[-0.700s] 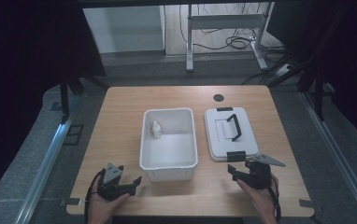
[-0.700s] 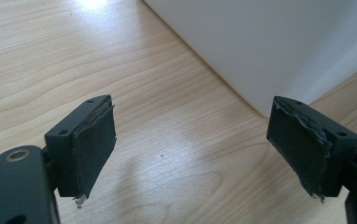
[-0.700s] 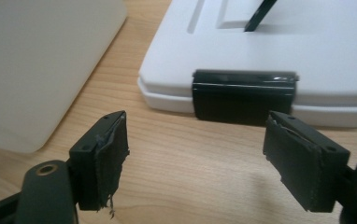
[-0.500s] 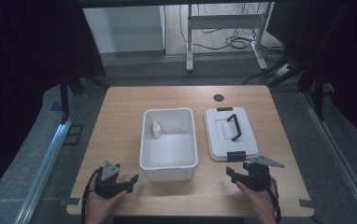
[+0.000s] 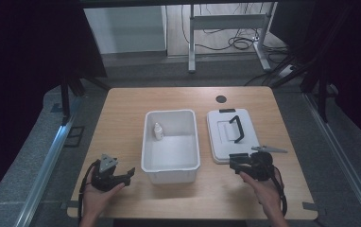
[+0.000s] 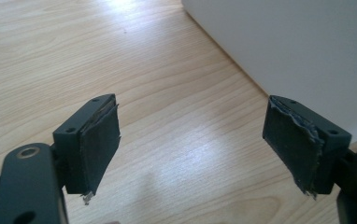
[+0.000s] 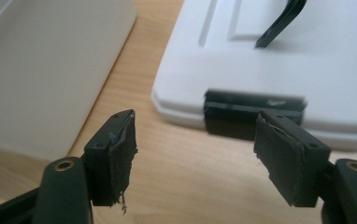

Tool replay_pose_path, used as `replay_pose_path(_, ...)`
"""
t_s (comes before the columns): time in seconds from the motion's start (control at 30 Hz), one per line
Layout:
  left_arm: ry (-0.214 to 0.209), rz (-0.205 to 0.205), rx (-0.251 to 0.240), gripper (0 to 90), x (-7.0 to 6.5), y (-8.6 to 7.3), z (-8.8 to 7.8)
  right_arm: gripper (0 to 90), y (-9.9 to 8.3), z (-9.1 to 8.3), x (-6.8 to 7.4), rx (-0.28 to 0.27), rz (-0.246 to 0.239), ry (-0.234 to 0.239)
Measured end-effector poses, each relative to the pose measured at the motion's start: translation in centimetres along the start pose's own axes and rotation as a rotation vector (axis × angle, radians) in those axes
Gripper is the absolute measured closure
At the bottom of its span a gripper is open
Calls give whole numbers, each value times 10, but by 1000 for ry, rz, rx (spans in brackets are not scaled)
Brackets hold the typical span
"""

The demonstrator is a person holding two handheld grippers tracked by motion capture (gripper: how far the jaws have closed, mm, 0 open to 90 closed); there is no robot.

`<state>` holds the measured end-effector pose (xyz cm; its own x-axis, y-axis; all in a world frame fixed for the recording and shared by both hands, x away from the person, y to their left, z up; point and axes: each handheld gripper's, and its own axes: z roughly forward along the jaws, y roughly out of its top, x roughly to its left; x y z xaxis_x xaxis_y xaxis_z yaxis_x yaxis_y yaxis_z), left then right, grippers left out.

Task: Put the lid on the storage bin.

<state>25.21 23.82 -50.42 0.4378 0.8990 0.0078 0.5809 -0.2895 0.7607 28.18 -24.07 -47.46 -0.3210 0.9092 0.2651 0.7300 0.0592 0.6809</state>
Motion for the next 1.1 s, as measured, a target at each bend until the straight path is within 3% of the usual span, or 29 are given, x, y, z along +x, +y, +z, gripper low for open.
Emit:
replay_pose_path(0.1,-30,-6,-3,197,-1,-2,3,326,18,-1,-4,26,-7,-37)
replay_pose_path(0.13,-30,-6,-3,196,-1,-2,3,332,24,-2,-7,33,7,-33)
replay_pose_path(0.17,-25,20,10,196,-4,-3,4,342,30,-3,-10,33,21,-29)
replay_pose_path(0.37,-38,40,-1,196,-11,-6,-1,350,48,-5,-19,66,46,-38)
replay_pose_path(0.57,-26,18,2,197,-11,-14,-7,350,68,-1,-27,82,74,-60)
replay_pose_path(0.67,-15,3,10,199,-8,-18,-8,352,83,5,-30,80,71,-72)
replay_pose_path(1.1,-18,29,21,199,-12,-24,-7,387,121,23,-31,131,49,-131)
